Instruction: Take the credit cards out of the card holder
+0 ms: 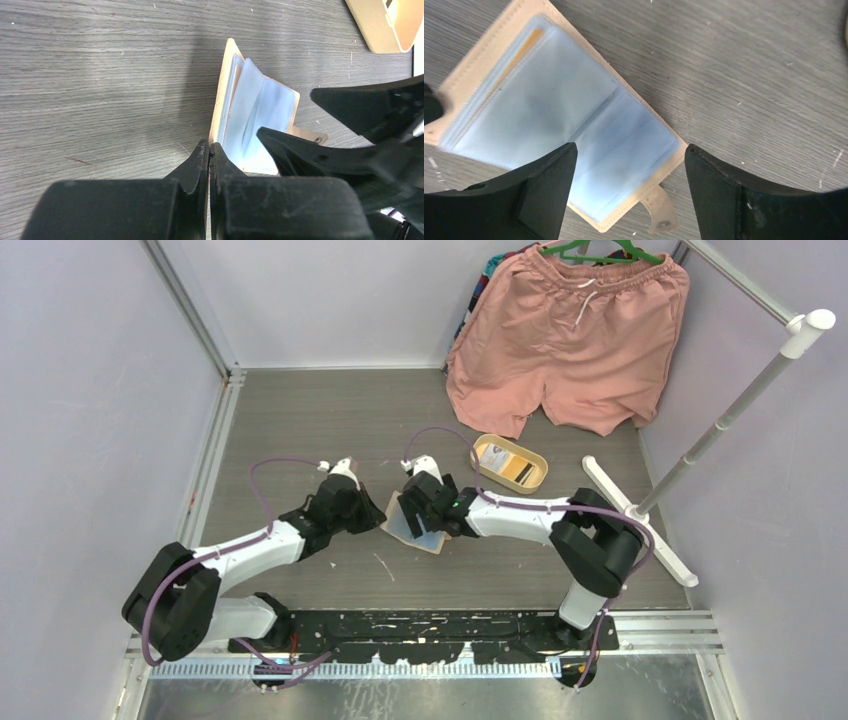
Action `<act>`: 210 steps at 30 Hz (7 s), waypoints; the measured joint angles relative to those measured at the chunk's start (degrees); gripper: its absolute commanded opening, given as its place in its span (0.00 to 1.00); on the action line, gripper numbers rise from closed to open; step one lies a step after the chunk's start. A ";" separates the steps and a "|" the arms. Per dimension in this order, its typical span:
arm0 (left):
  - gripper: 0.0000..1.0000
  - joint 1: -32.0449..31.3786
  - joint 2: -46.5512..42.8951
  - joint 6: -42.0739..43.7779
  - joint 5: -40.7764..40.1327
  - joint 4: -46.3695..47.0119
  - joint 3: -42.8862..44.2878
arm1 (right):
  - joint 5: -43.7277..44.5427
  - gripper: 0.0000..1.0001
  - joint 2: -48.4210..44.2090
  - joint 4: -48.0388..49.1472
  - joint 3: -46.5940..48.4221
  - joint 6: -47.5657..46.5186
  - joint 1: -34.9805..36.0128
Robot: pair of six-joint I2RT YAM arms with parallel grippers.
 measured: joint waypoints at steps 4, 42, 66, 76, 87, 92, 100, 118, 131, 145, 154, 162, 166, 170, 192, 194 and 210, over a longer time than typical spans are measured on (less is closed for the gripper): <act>0.00 -0.02 0.00 0.00 -0.28 0.00 0.00 | 0.13 0.86 -3.85 0.94 -0.04 0.26 0.00; 0.00 -2.12 4.44 -3.13 -3.19 2.05 -3.37 | -3.13 0.85 1.90 4.50 -0.50 4.46 0.90; 0.00 -4.02 4.68 -5.07 -5.79 4.24 -4.98 | -1.42 0.85 -20.37 -9.22 -4.07 6.73 0.66; 0.00 -5.73 4.68 -6.16 -7.61 4.17 -4.98 | -21.40 0.80 -18.58 20.55 -10.60 24.76 -1.44; 0.00 -6.49 4.57 -6.45 -8.66 4.07 -5.03 | -17.40 0.80 -13.00 35.65 -25.99 37.94 -2.19; 0.00 -6.71 4.61 -6.49 -8.94 4.11 -5.03 | -15.67 0.80 -11.74 40.33 -27.12 38.99 -2.54; 0.00 -7.06 5.68 -7.26 -9.01 4.83 -4.55 | -15.96 0.79 -3.74 54.16 -28.57 40.61 -2.62; 0.00 -7.08 5.77 -7.48 -10.14 4.74 -4.48 | -18.10 0.72 10.47 86.31 -33.03 47.17 -4.28; 0.00 -7.08 5.73 -7.48 -10.51 4.74 -4.48 | -29.24 0.72 12.22 90.42 -33.09 49.20 -4.07; 0.00 -7.37 5.40 -7.48 -10.19 4.24 -4.48 | -29.90 0.72 10.82 91.93 -37.31 49.72 -3.85; 0.00 -7.48 5.40 -7.50 -9.97 4.24 -4.48 | -30.14 0.72 9.53 92.91 -40.06 49.70 -3.98; 0.00 -7.48 5.42 -7.50 -9.94 4.26 -4.48 | -30.18 0.71 7.02 93.02 -43.06 49.53 -4.44; 0.00 -7.48 5.42 -7.50 -9.94 4.26 -4.48 | -30.27 0.65 6.71 93.00 -43.63 49.53 -4.72; 0.00 -7.48 5.42 -7.50 -9.94 4.24 -4.48 | -30.34 0.46 6.71 92.98 -44.26 49.37 -4.87; 0.00 -7.48 5.35 -7.52 -9.94 4.24 -4.55 | -30.12 0.01 6.71 92.61 -47.63 49.09 -4.98; 0.00 -7.48 5.20 -7.58 -9.94 4.26 -4.70 | -30.10 0.01 6.71 92.61 -48.04 49.07 -4.98; 0.00 -7.54 3.58 -7.89 -10.01 3.87 -5.90 | -28.61 0.01 -6.34 85.31 -52.48 48.39 -4.98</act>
